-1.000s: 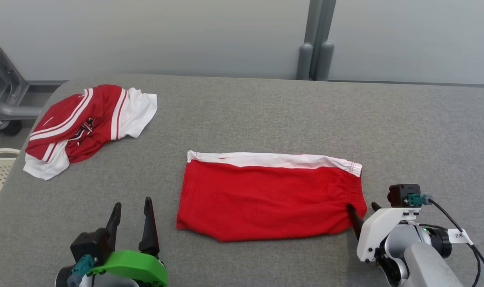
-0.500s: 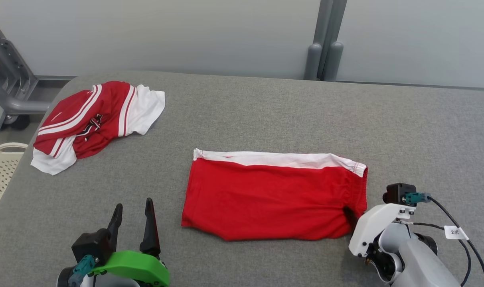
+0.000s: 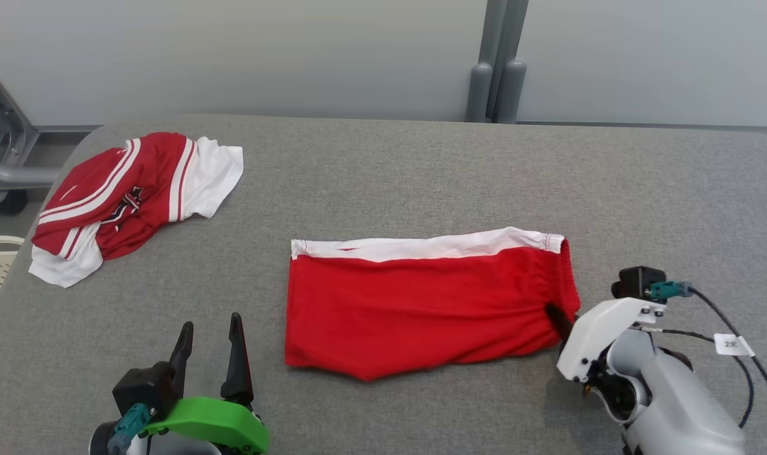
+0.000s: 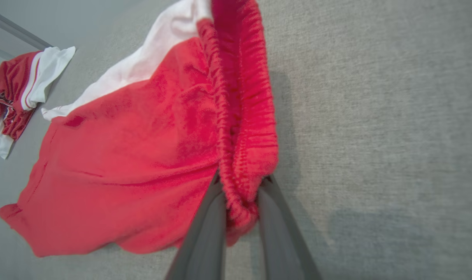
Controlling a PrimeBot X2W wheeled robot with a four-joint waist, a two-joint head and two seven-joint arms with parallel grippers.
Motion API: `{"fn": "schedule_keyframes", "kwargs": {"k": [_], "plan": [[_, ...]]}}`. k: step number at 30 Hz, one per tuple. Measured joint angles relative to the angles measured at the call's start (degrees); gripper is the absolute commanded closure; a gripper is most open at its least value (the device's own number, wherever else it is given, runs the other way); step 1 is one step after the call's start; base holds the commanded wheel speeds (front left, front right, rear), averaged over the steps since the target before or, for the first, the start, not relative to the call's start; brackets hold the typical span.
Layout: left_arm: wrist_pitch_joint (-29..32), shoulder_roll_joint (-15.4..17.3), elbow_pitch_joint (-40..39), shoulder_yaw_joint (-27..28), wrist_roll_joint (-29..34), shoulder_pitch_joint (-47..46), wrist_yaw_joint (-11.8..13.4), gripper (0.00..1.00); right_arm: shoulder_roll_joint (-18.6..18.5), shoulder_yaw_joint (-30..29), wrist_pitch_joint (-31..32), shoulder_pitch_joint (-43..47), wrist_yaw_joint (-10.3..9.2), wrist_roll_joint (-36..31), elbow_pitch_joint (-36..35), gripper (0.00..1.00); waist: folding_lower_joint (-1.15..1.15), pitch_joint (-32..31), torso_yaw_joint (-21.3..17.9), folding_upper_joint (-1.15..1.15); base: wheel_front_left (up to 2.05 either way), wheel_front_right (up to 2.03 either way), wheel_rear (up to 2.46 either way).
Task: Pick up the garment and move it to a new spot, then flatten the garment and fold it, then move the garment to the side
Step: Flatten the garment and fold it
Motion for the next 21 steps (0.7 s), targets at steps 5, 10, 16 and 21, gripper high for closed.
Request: {"fn": "schedule_keyframes", "kwargs": {"k": [5, 10, 16, 21], "plan": [[0.0, 0.0, -0.3, -0.3, 0.1, 0.0, 0.0, 0.0, -5.1, -0.4, 2.1, 0.0, 0.0, 1.5, -2.7, 1.0, 0.0, -0.2, -1.4, 0.0, 0.0, 0.0, 0.0], [0.2, 0.0, -0.8, -0.7, 0.1, 0.0, 0.0, 0.0, -10.6, -2.4, 4.0, 0.6, 0.01, 1.6, -4.8, 1.0, 0.0, -0.6, -2.8, 0.0, 0.0, 0.0, 0.0], [0.3, -0.5, -2.5, -1.0, -0.4, 0.0, -0.5, 0.0, -14.8, -6.5, 5.9, 1.5, 0.0, 0.0, -6.0, 1.0, 0.0, -0.8, -4.0, 0.0, 0.0, 0.0, 0.0], [0.5, -0.3, -3.4, -1.5, -0.3, -0.1, -0.5, 0.0, -14.9, -8.9, 6.6, 2.6, 0.0, -1.5, -6.7, 1.0, 0.0, -1.3, -4.3, 0.0, 0.0, 0.0, 0.0]]}}
